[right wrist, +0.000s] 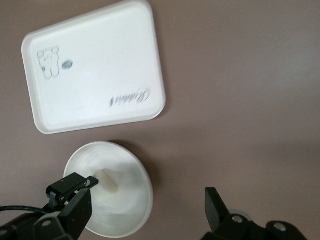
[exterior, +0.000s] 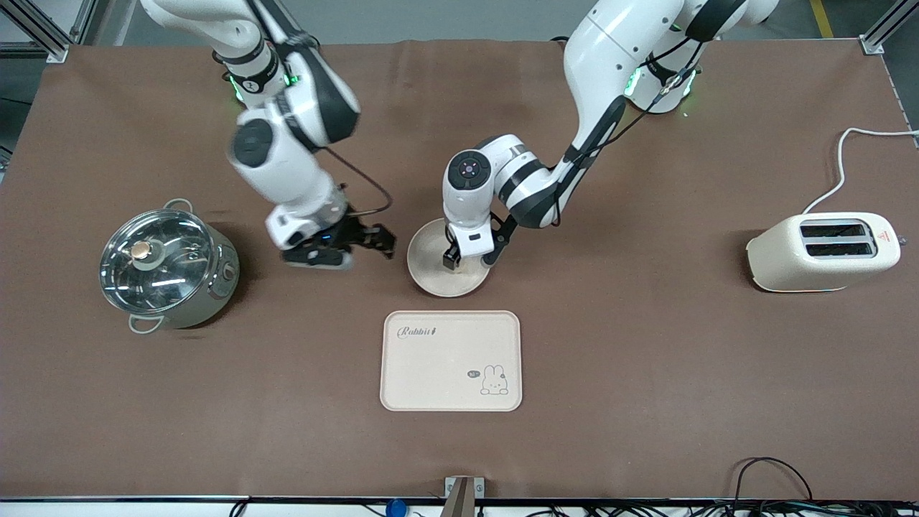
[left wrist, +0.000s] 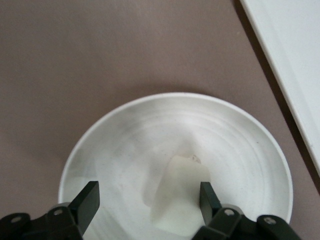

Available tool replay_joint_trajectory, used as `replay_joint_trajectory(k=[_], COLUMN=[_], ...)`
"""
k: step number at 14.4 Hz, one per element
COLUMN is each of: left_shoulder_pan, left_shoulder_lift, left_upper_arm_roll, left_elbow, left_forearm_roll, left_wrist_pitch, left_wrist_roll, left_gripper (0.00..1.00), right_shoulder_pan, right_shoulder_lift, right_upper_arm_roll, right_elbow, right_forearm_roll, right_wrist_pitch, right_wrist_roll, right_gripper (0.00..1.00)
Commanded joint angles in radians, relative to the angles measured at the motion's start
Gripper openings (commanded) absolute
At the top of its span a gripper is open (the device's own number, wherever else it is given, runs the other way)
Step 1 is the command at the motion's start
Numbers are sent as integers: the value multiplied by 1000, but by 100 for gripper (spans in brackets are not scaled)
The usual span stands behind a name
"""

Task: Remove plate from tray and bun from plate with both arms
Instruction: 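Grasp the bun with the left gripper while the right gripper withdraws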

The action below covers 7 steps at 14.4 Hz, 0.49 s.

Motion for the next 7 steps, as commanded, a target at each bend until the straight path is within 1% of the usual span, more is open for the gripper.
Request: replay_joint_trajectory(k=[1, 2, 3, 5, 6, 7], left_shoulder_pan=[-11, -13, -13, -16, -16, -16], left_shoulder_lift=[22, 30, 33, 34, 39, 48], left_upper_arm_roll=[7, 7, 7, 7, 7, 7], left_elbow=[14, 15, 14, 15, 17, 20], left_forearm_roll=[26, 26, 26, 26, 24, 24], left_wrist_pitch=[58, 61, 61, 61, 66, 82], left_wrist_roll=[-37, -39, -40, -54, -54, -54], left_gripper=[83, 81, 76, 69, 63, 52], right_shoulder_pan=[-174, -223, -260, -342, -378, -399], right_shoulder_lift=[14, 17, 17, 17, 17, 17], right_upper_arm_roll=[16, 16, 16, 16, 16, 16], right_elbow=[197, 269, 315, 383, 411, 437], right_forearm_roll=[-88, -150, -185, -214, -232, -267], right_wrist_pitch=[-238, -304, -350, -428, -460, -487], right_wrist_roll=[-181, -247, -311, -433, -469, -488], right_gripper=[100, 100, 100, 100, 100, 100])
